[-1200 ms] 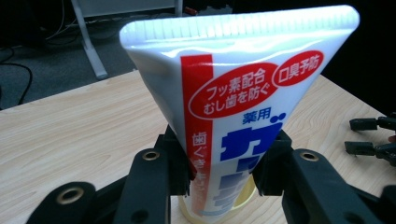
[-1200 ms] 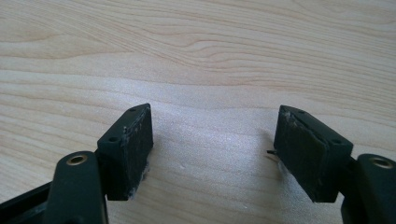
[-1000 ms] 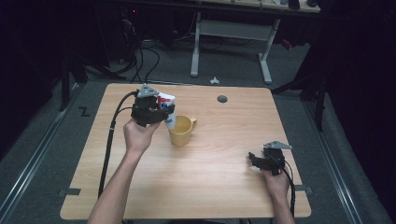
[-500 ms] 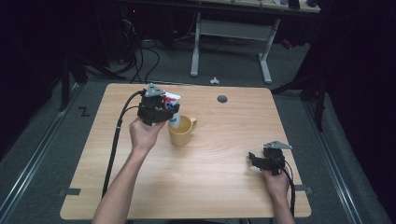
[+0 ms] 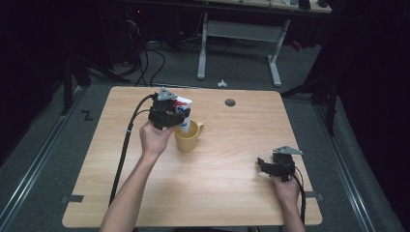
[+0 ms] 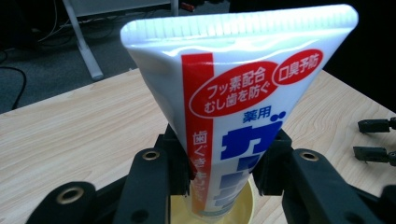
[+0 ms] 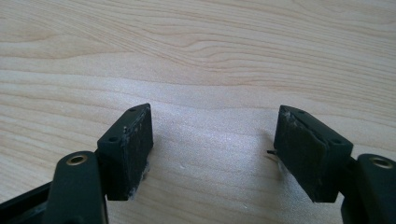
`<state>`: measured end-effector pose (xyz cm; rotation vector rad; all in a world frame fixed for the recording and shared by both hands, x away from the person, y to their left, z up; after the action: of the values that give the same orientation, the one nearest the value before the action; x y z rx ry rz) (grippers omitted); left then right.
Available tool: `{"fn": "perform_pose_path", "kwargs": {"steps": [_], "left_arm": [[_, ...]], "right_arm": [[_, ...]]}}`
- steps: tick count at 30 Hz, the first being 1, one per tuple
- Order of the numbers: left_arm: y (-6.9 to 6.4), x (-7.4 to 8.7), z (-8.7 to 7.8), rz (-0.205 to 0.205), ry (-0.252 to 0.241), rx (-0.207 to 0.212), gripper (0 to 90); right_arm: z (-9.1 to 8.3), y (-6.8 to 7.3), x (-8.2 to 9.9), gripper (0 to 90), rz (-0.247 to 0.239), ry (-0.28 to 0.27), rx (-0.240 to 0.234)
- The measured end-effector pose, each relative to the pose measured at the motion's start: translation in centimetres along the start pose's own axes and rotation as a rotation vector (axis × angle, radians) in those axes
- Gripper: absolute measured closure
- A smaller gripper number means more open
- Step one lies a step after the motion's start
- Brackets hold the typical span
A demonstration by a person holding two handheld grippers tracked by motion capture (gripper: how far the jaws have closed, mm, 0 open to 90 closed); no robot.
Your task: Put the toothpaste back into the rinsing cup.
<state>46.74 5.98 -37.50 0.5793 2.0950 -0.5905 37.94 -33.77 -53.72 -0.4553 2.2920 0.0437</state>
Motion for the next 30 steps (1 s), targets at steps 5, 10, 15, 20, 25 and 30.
{"fn": "perform_pose_path", "kwargs": {"steps": [5,10,15,20,25,30], "left_arm": [[0.0,0.2,0.5,-0.003,0.005,-0.002,63.7],[0.0,0.3,0.9,-0.002,0.008,-0.005,63.7],[0.0,0.6,1.3,0.0,0.017,-0.015,63.8],[0.1,1.0,1.8,-0.001,0.03,-0.023,63.8],[0.2,1.2,2.0,-0.004,0.03,-0.027,63.9],[0.5,1.5,2.3,-0.019,0.036,-0.029,63.8]], "right_arm": [[0.0,0.0,0.0,28.3,0.0,0.0,0.0],[0.0,0.0,0.0,28.3,0.0,0.0,0.0],[0.0,0.0,0.0,28.3,0.0,0.0,0.0],[0.0,0.0,0.0,28.3,0.0,0.0,0.0],[0.0,0.0,0.0,28.3,0.0,0.0,0.0],[0.0,0.0,0.0,28.3,0.0,0.0,0.0]]}}
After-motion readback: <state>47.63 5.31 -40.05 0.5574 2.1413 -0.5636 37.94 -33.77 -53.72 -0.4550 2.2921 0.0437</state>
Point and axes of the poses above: each handheld gripper's, and its own axes: z roughly forward along the jaws, x roughly out of its underside, y roughly to its left, the point moved 1 cm from there along z, roughly forward along the jaws, and after that the axes turned 7 degrees about -z, right-handed, at the moved point
